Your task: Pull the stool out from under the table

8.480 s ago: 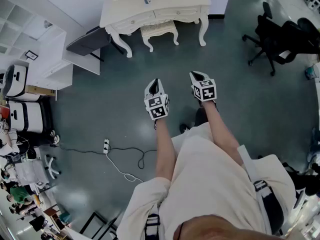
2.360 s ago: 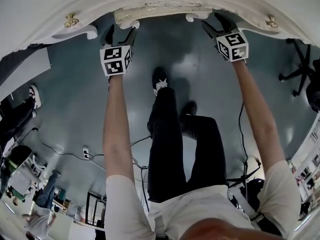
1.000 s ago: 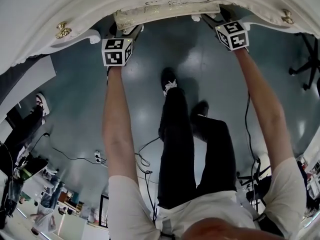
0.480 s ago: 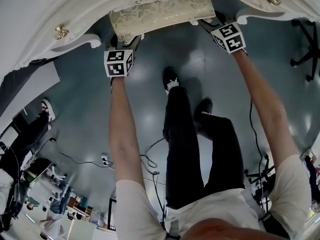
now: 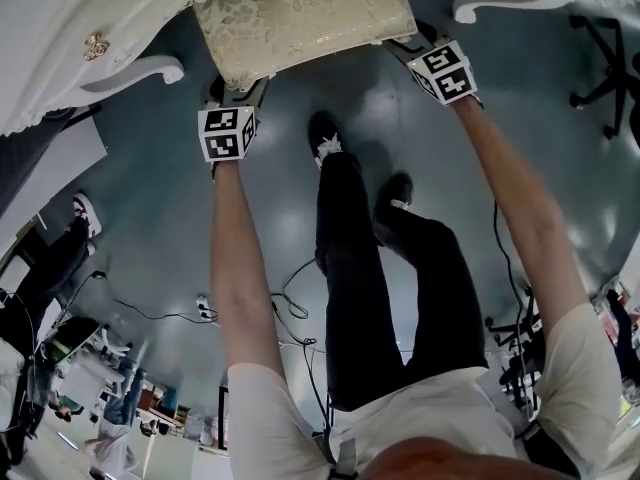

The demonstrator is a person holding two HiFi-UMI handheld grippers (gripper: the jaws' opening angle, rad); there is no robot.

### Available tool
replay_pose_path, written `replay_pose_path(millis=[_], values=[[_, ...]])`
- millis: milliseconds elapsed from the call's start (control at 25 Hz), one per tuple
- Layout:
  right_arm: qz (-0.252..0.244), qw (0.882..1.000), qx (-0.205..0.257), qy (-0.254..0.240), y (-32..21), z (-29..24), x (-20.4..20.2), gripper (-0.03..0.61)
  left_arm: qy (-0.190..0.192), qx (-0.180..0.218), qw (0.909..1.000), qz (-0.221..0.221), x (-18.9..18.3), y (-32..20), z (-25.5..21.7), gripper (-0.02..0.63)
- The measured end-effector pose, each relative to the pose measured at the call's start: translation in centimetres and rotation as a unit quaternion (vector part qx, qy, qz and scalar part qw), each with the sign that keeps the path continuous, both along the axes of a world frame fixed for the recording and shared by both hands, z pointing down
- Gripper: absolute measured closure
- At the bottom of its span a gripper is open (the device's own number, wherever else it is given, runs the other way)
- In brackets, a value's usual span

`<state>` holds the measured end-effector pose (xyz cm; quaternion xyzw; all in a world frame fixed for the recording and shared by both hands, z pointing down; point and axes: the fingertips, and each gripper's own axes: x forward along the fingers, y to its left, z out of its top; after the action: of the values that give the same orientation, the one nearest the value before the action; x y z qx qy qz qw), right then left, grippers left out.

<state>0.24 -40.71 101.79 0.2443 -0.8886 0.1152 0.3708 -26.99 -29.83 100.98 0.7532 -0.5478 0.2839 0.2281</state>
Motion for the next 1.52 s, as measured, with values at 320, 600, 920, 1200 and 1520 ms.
replay_pose_path(millis=[320, 600, 920, 1200, 1520], values=[[0.005, 1.0, -0.009, 0.019, 5.7, 0.1, 4.0, 0.287, -0.003, -0.016, 0.9999, 0.0, 4.0, 5.6, 0.1, 0.265], [0.009, 0.999, -0.025, 0.033, 11.2, 0.0, 7.5, 0.287, -0.012, -0.038, 0.9992, 0.002, 7.3, 10.7, -0.1, 0.265], [0.008, 0.998, -0.032, 0.049, 15.8, 0.1, 9.9, 0.287, -0.015, -0.056, 0.9983, 0.001, 9.7, 15.3, -0.1, 0.265], [0.016, 0.997, -0.039, 0.058, 19.1, 0.0, 11.6, 0.287, -0.016, -0.055, 0.9983, 0.009, 11.2, 18.0, -0.3, 0.265], [0.026, 0.996, -0.047, 0.067, 22.9, 0.4, 12.8, 0.287, -0.011, -0.058, 0.9981, 0.019, 12.3, 21.2, 0.0, 0.265]])
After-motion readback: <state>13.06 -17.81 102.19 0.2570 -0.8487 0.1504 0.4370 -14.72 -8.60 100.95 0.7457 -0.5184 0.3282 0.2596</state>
